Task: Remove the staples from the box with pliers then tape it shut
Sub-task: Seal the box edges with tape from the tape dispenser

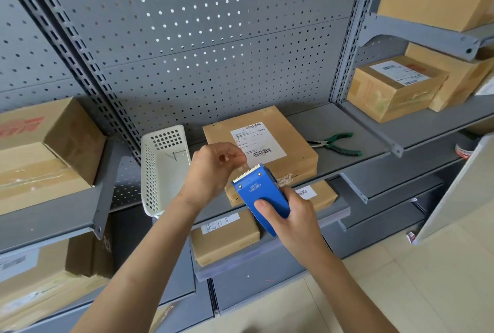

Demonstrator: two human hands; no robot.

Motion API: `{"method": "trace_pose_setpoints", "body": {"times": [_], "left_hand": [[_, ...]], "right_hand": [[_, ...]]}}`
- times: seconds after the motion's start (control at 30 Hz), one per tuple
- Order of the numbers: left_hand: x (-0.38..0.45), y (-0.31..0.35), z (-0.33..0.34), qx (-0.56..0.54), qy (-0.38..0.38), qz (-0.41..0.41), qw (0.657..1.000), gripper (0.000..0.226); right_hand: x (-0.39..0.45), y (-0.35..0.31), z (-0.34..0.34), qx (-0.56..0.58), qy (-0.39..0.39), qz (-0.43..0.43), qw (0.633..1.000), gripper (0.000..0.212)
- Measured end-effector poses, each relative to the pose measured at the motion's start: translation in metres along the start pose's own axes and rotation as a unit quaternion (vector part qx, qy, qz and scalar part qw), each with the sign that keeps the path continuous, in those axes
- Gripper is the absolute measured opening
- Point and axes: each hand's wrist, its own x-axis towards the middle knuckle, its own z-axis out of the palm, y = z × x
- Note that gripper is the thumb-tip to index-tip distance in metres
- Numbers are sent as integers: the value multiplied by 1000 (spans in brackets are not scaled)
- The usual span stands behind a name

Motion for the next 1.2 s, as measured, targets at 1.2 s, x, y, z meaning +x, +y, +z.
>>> {"method": "trace_pose_setpoints", "body": {"times": [1.2], "left_hand": [[19, -38, -3, 84, -71, -12, 994, 9]], "right_hand": [[-39, 6, 15, -9, 6, 133, 991, 34]]}}
